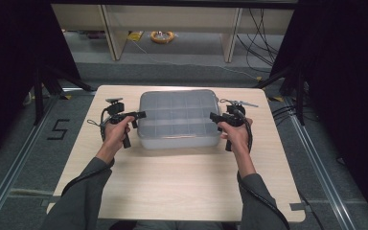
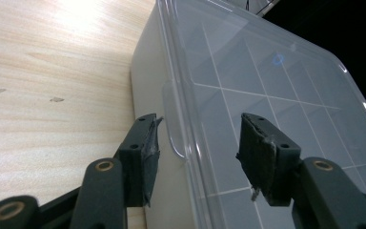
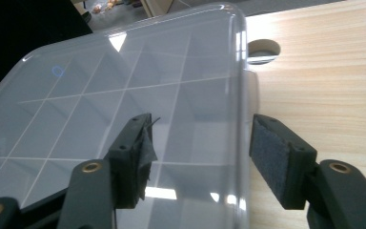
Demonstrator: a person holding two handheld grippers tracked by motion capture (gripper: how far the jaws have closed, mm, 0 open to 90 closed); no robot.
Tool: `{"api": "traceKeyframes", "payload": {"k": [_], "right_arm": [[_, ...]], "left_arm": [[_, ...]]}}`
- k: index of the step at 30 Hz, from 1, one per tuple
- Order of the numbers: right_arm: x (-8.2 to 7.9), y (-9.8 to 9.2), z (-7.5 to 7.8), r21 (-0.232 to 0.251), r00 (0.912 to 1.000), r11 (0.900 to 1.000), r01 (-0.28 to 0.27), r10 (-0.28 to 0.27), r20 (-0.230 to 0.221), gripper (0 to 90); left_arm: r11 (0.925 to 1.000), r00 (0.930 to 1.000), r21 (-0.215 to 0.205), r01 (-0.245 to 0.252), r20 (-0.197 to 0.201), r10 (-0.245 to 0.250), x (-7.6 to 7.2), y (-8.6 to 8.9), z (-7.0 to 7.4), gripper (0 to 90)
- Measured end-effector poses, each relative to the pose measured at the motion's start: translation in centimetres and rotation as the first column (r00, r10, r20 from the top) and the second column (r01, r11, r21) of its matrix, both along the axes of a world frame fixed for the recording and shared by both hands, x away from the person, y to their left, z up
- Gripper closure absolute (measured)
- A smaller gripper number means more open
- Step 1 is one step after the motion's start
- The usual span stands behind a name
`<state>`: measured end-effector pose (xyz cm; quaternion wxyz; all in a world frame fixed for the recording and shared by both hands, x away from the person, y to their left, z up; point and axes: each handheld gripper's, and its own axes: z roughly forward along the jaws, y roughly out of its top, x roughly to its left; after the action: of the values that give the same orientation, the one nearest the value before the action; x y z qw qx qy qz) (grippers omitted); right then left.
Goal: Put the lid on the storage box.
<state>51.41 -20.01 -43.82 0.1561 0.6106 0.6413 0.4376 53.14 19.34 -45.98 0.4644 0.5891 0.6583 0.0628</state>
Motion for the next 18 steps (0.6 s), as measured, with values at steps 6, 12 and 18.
{"api": "traceKeyframes", "payload": {"k": [6,12,18], "right_arm": [[0.1,-0.9,-0.4,-0.028,0.9988,0.999,-0.035,0.036,0.032,47.4],[-0.4,-0.7,-0.6,0.007,0.9997,1.000,-0.020,0.020,-0.016,55.5],[-0.4,-0.7,-1.2,-0.012,1.0000,1.000,0.003,-0.003,0.001,62.1]], "left_arm": [[0.9999,0.9999,-0.010,-0.005,0.010,0.005,-0.2,0.3,-0.1,49.0],[1.0000,0.9998,0.003,0.008,0.019,-0.008,-0.3,0.1,0.0,56.7],[0.9999,0.9994,0.008,-0.012,0.032,0.012,0.0,-0.1,0.0,59.7]]}}
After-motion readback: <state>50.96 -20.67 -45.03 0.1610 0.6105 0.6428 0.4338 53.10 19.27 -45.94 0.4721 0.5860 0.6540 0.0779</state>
